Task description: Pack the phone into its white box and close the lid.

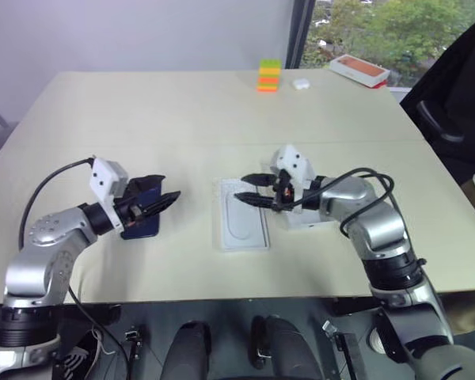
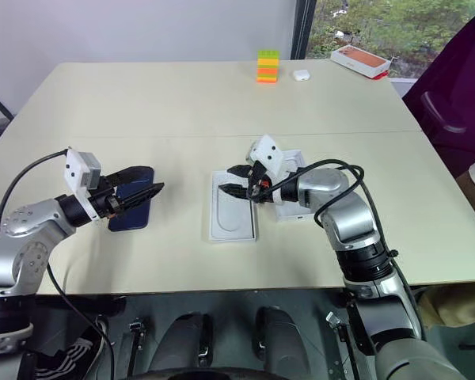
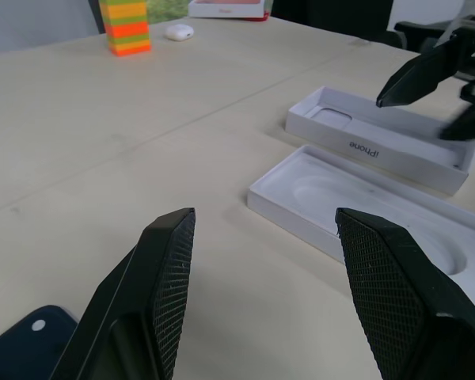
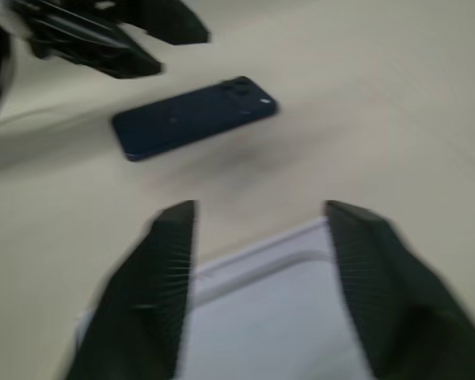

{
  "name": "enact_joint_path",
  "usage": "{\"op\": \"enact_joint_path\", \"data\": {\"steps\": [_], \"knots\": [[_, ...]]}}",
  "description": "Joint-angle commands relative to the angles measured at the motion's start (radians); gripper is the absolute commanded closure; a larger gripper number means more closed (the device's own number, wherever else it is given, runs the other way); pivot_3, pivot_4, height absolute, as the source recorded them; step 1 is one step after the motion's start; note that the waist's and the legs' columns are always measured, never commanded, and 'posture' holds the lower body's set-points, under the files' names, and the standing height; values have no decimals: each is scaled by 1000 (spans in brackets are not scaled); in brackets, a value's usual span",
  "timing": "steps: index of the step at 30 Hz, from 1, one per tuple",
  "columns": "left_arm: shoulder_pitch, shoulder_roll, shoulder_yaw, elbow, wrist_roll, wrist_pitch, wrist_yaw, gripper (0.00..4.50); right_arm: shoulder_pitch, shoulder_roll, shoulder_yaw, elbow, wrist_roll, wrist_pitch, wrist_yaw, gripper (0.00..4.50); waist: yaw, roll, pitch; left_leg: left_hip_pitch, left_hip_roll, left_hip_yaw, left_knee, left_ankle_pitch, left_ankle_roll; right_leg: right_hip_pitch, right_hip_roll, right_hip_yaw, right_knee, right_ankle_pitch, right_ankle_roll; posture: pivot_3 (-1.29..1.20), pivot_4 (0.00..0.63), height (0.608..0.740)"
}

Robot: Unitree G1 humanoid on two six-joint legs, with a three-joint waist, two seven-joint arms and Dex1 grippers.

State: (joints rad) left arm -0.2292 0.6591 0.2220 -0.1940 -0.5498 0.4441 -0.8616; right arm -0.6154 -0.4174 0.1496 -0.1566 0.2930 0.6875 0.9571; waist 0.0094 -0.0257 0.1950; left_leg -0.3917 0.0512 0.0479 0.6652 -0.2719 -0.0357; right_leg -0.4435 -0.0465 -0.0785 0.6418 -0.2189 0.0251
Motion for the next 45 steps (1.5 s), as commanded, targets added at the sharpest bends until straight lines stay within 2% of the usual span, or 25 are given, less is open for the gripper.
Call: {"op": "enact_joint_path", "data": {"steps": [1,8,12,16,23,30,33,36,43,44,45], "knots": [[-10,22,29,-5,-16,-13,-20,1500,15,-53,30,-75,26,3,44,139,1,0,0,0,0,0,0,0,0,0,0,0,0,0,0,0,150,740],[-2,38,30,-6,-23,-7,-45,1500,40,-92,75,-94,21,-26,60,139,-1,0,0,0,0,0,0,0,0,0,0,0,-1,0,0,0,150,740],[14,52,26,-14,-23,-8,-69,1500,89,-156,108,-135,20,-79,129,139,1,0,0,0,0,0,-1,0,0,0,0,0,-1,0,0,0,150,740],[30,65,6,6,19,-48,-83,1500,128,-249,220,-111,-113,-250,184,139,2,0,0,-1,0,0,-1,0,0,0,0,0,-3,-2,3,0,150,740],[24,48,4,-5,11,-46,-68,1500,104,-185,237,-51,-154,-304,139,139,-1,0,0,-1,0,0,-2,0,0,0,1,0,-3,-2,3,0,150,740],[22,50,3,-5,11,-47,-67,1500,66,-162,320,5,-238,-337,155,139,1,0,0,-1,0,0,-1,0,0,0,0,0,-3,-2,3,0,150,740],[23,49,4,-13,10,-45,-61,1500,65,-176,342,20,-274,-348,170,1030,2,0,0,-1,0,0,-1,0,0,0,0,0,-3,-2,3,0,150,740],[36,49,7,-31,6,-41,-55,1500,70,-189,355,26,-308,-364,175,2445,2,0,0,-1,0,1,-1,0,0,0,0,0,-3,-1,3,0,150,740],[35,46,2,-36,13,-44,-39,1500,71,-175,344,27,-313,-351,184,2445,2,0,0,0,0,0,-1,0,0,0,0,0,-3,-1,3,0,150,740],[29,45,1,-34,13,-43,-37,1500,76,-177,349,23,-315,-350,188,2976,2,0,0,0,0,0,-1,0,0,0,0,0,-3,-2,3,0,150,740],[25,45,0,-32,12,-42,-35,1500,79,-178,353,20,-316,-350,190,3253,2,0,0,0,0,0,-1,0,0,0,0,0,-3,-2,3,0,150,740]]}}
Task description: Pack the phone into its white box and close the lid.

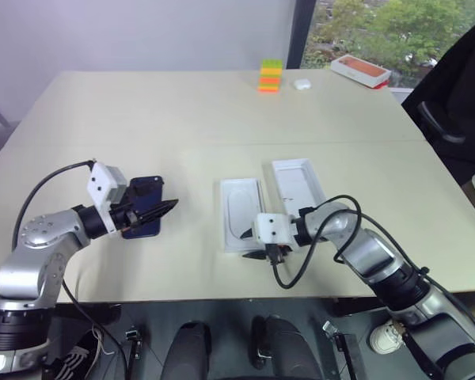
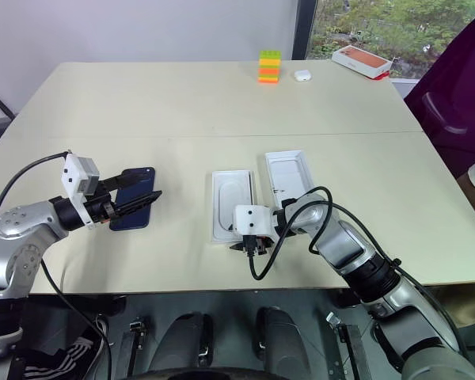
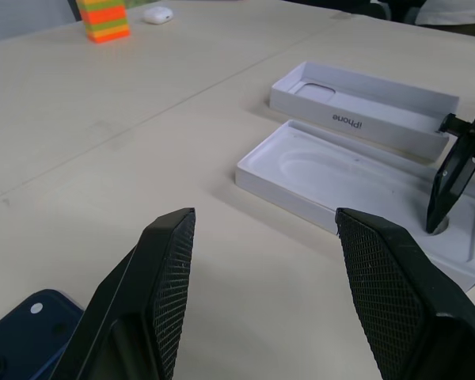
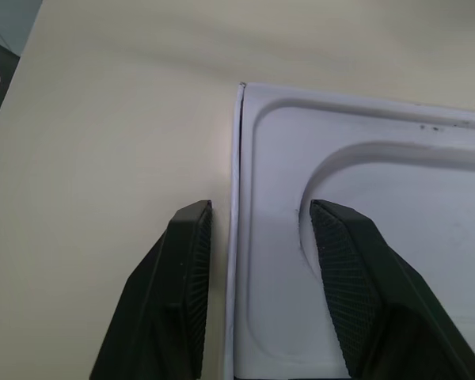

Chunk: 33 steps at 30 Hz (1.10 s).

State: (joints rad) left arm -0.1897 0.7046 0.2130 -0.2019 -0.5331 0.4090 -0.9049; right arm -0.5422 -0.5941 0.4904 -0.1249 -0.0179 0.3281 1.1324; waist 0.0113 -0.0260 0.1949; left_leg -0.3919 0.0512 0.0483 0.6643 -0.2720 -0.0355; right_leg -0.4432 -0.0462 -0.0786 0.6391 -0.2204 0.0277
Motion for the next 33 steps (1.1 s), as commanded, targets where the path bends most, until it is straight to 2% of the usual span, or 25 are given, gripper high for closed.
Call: {"op": "enact_joint_path", "data": {"steps": [1,3,15,18,20,21,25,29,33], "knots": [[-16,-1,9,-24,-4,-9,9,1500,10,-1,11,-15,-10,5,10,3707,-1,0,0,0,0,0,0,0,0,0,0,0,0,0,0,0,150,740],[-13,0,9,-26,-5,-9,9,1500,11,4,6,-17,-17,1,-2,4266,-2,0,0,0,0,0,0,0,0,0,0,0,0,0,0,0,150,740],[1,-9,6,-30,-1,-13,19,1500,-28,25,-15,44,-45,-48,-32,4266,-1,0,0,1,0,0,0,0,0,0,0,0,0,0,0,0,150,740],[7,-9,10,-30,-2,-14,20,1500,-14,31,-29,17,-11,-6,-22,4266,0,0,0,1,0,0,0,0,0,1,0,0,0,0,0,0,150,740],[12,-8,12,-28,-2,-17,20,1500,-9,34,-44,-6,26,40,-7,3390,0,0,0,1,0,0,0,0,0,1,0,0,0,0,0,0,150,740],[14,-8,13,-28,-4,-14,20,1500,-10,38,-51,-8,28,50,-16,3146,0,0,0,1,0,0,0,0,0,1,0,0,0,0,0,0,150,740],[15,-6,13,-27,-8,-10,20,1500,-18,44,-63,-17,34,53,-31,1164,0,0,0,0,0,0,0,0,0,0,0,0,0,2,-3,0,150,740],[9,-5,12,-16,-4,-13,18,1500,-27,61,-104,-49,103,112,-26,1164,0,0,0,0,0,0,0,0,0,0,0,0,0,2,-3,0,150,740],[11,-6,12,-16,-6,-10,19,1500,-58,114,-201,-91,254,250,-33,1164,-1,0,0,0,0,0,0,0,0,0,0,0,0,2,-3,0,150,740]]}}
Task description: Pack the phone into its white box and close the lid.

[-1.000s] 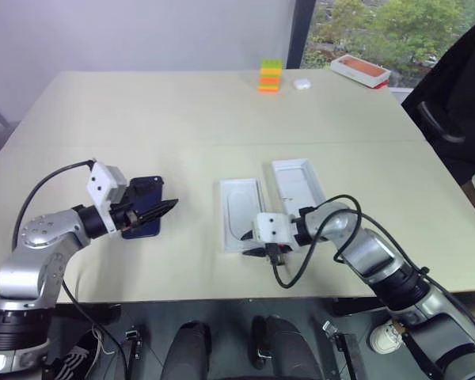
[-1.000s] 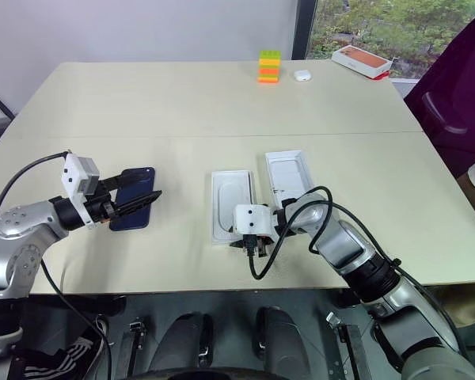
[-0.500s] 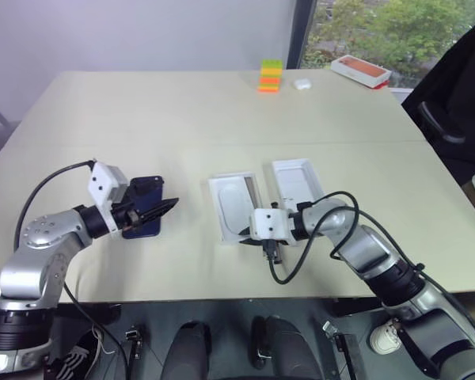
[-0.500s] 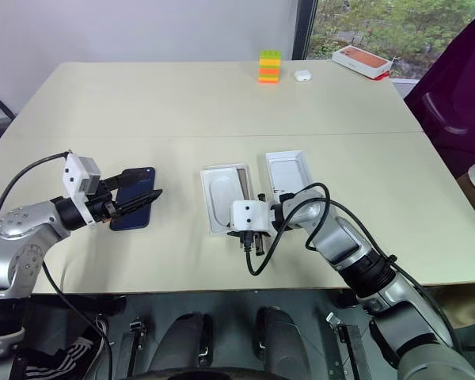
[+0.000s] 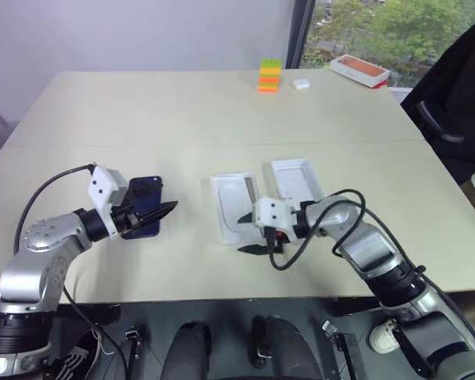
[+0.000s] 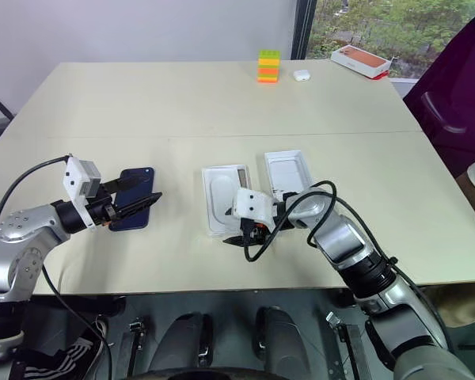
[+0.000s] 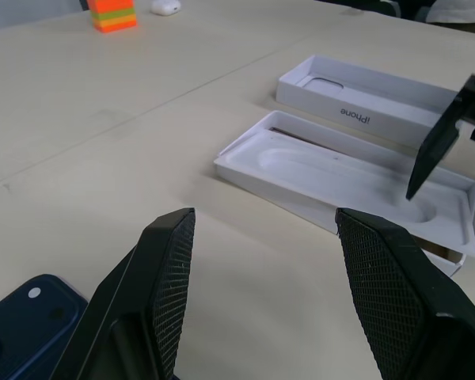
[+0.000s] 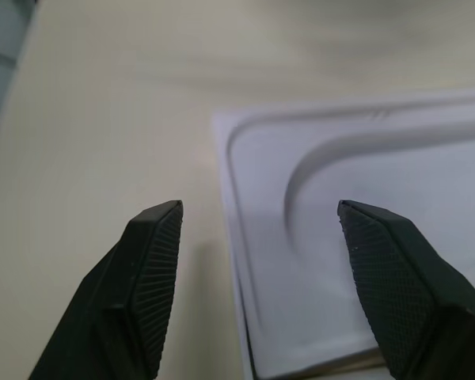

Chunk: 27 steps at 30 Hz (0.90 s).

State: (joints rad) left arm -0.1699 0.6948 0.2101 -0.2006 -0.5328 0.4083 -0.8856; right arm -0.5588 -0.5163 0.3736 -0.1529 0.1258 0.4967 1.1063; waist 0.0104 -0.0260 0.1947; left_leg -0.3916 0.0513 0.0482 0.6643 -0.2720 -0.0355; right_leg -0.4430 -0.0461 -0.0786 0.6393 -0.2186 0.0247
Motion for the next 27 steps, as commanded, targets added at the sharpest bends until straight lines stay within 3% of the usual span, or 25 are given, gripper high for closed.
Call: {"op": "enact_joint_path", "data": {"steps": [1,5,6,8,12,13,27], "knots": [[-8,3,15,-18,-6,-10,0,1500,-55,50,-108,-67,143,115,-15,1164,-1,0,0,0,0,0,0,0,0,0,0,0,0,0,0,0,150,740],[-8,-1,15,-16,-8,-9,3,1500,-91,63,-128,-41,157,144,-48,1164,0,0,0,0,0,0,0,0,0,0,0,0,0,0,0,0,150,740],[-10,-1,15,-15,-7,-10,4,1500,-100,70,-118,-12,131,124,-71,1394,1,0,0,0,0,0,0,0,0,0,0,0,0,0,0,0,150,740],[-12,-1,14,-12,-5,-11,5,1500,-114,91,-97,46,81,79,-123,2062,0,0,0,0,0,0,0,0,0,0,0,0,0,0,0,0,150,740],[-10,0,17,-13,-5,-11,7,1500,-127,112,-21,129,-54,-50,-215,4166,-1,0,0,0,0,0,0,0,0,0,0,0,0,0,0,0,150,740],[-10,0,17,-13,-5,-10,7,1500,-128,117,-14,139,-65,-66,-222,4465,-1,0,0,0,0,0,0,0,0,0,0,0,0,0,0,0,150,740],[-5,-5,12,-22,-4,-8,24,1500,-145,111,126,297,-332,-277,-296,4465,-5,0,0,0,0,0,0,0,0,0,0,0,0,0,0,0,150,740]]}}
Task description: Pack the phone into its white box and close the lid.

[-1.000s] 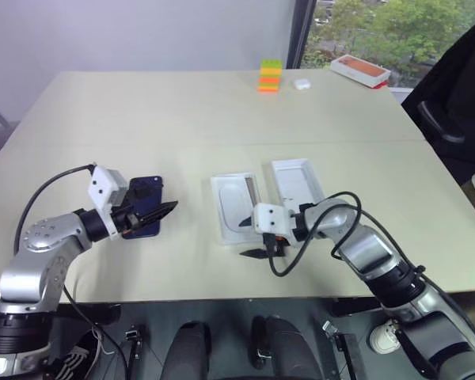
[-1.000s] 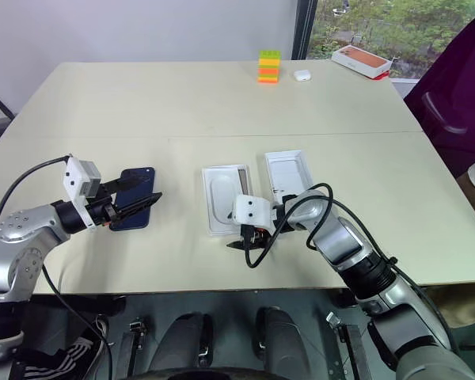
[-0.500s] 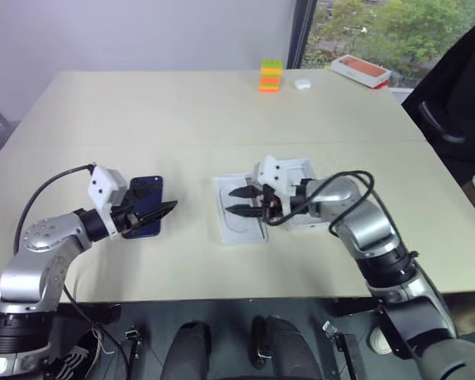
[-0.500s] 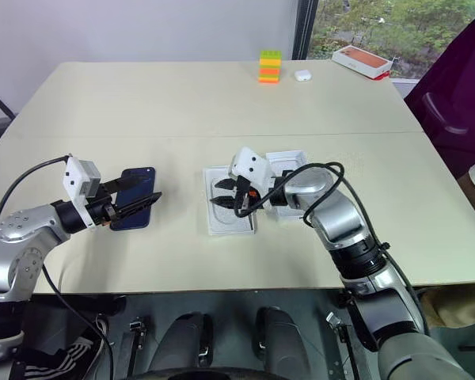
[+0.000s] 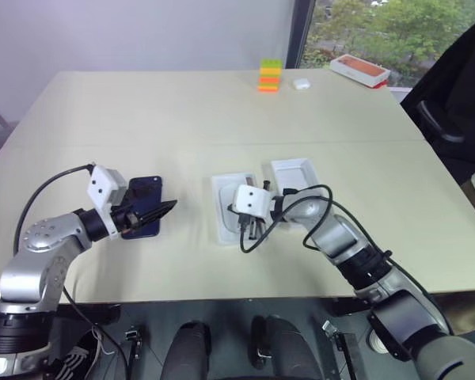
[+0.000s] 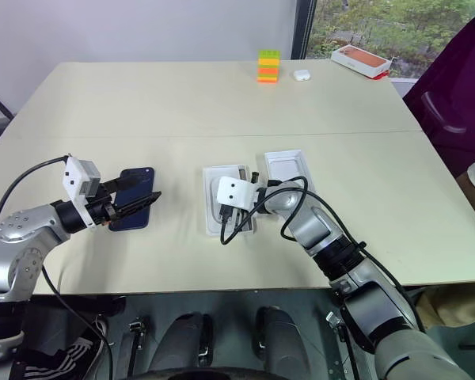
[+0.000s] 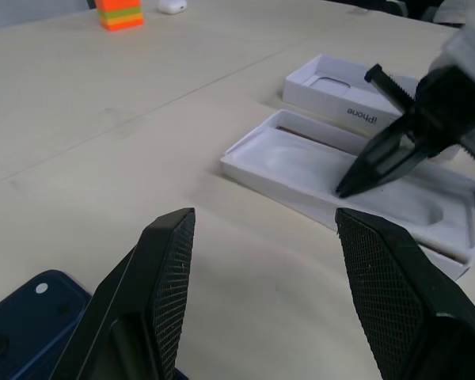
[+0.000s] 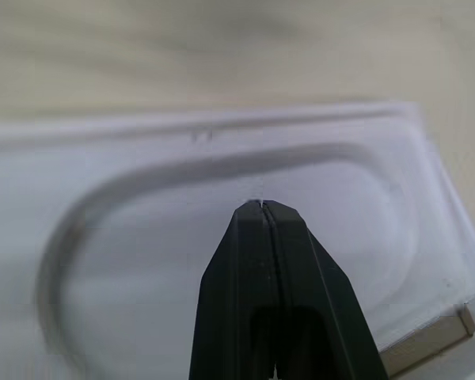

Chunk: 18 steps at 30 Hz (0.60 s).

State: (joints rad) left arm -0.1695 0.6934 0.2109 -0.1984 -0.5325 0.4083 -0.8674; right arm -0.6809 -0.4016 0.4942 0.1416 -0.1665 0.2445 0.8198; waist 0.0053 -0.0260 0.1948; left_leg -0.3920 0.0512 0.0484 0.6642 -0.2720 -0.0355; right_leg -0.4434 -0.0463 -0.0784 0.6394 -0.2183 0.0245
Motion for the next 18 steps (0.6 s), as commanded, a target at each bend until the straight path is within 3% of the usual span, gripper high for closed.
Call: {"op": "enact_joint_path", "data": {"steps": [1,13,18], "knots": [[-6,-5,10,-25,-4,-7,7,1500,-27,-8,9,8,-60,-36,-15,4465,0,0,0,0,0,0,0,0,0,0,0,0,0,0,0,0,150,740],[-7,-8,8,-28,-3,-7,8,1500,-7,-74,-9,-48,-100,-33,68,4465,1,0,0,0,0,0,0,0,0,0,0,0,0,0,0,0,150,740],[-8,-10,6,-31,-5,-5,10,1500,-9,-52,-24,-46,-91,-13,63,4465,1,0,0,0,0,0,0,0,0,0,0,0,0,0,0,0,150,740]]}}
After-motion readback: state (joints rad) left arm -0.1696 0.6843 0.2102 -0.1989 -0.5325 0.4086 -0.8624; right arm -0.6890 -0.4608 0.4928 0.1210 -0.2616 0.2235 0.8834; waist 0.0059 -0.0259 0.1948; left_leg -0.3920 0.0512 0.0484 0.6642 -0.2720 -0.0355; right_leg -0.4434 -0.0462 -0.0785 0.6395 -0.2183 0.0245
